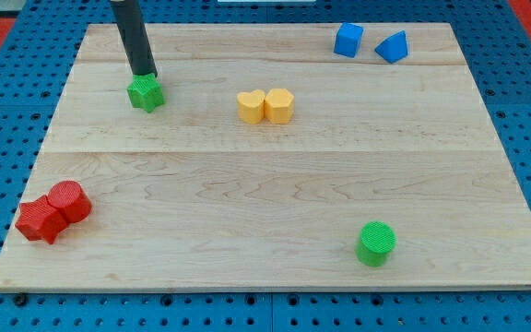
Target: Push the green blocks diagonally to the red blocks
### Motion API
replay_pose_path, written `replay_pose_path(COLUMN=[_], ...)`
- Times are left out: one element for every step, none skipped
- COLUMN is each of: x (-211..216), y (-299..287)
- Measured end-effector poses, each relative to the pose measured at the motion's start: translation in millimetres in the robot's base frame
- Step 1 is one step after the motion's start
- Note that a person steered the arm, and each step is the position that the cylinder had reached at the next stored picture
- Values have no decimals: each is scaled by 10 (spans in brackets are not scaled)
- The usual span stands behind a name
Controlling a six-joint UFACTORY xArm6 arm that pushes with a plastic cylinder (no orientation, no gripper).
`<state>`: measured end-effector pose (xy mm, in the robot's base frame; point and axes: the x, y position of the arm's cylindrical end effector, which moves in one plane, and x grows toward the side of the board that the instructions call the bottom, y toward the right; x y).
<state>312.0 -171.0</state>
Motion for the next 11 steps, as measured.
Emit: replay_pose_path(x=[63,110,129,320,711,833,1013,1248,1596,1773,1493], y=[-2,-43,-118,-103,12,159,131,136,516,1257,1573])
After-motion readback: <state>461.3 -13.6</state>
